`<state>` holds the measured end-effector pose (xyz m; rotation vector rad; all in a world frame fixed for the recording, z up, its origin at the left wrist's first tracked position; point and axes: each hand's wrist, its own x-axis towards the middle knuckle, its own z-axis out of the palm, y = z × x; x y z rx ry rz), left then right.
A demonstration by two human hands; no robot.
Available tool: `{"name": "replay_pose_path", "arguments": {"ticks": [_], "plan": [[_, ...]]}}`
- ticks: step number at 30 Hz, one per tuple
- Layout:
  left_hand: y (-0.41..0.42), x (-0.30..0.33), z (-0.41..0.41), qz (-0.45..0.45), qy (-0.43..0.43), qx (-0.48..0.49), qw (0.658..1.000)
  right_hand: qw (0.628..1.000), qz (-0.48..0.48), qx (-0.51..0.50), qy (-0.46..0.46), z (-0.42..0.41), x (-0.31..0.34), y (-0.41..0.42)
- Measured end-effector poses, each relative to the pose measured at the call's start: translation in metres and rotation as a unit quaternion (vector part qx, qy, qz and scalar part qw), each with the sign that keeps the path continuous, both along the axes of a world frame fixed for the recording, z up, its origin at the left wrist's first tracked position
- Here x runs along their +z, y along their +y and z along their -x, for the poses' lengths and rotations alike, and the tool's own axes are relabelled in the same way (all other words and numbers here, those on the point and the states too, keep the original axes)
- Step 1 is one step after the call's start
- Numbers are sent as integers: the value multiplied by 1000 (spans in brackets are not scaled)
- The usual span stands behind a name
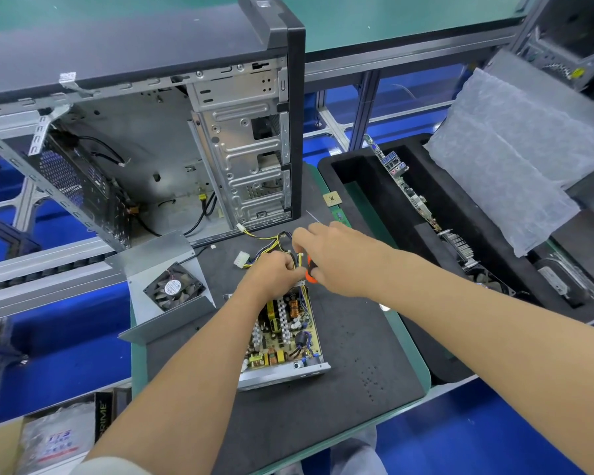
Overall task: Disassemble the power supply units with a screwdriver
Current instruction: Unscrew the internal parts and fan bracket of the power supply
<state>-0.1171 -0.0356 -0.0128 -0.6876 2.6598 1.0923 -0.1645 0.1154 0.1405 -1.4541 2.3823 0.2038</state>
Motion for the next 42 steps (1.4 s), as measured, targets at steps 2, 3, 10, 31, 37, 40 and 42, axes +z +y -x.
{"name": "replay_pose_path", "arguments": {"ticks": [2,3,10,31,37,40,42], "plan": [[-1,0,0,2,-5,-5,1000,999,-2,-32,-8,-1,2,0],[-2,-1,0,2,-7,-11,1000,999,-11,-49,16,-3,2,1],[-2,-6,1,7,-5,2,1000,1000,16,-7,21,2,-5,5],[-2,-3,-1,13,-5,11,1000,968,164,-188,-22,25,-21,53],[7,8,-15,14,86,68,994,935,207,-274,-85,38,-10,70],[17,17,-30,7,208,66,976,919,229,-303,-106,47,-2,79],[22,24,-45,40,297,26,954,907,238,-322,-128,51,1,84]]}}
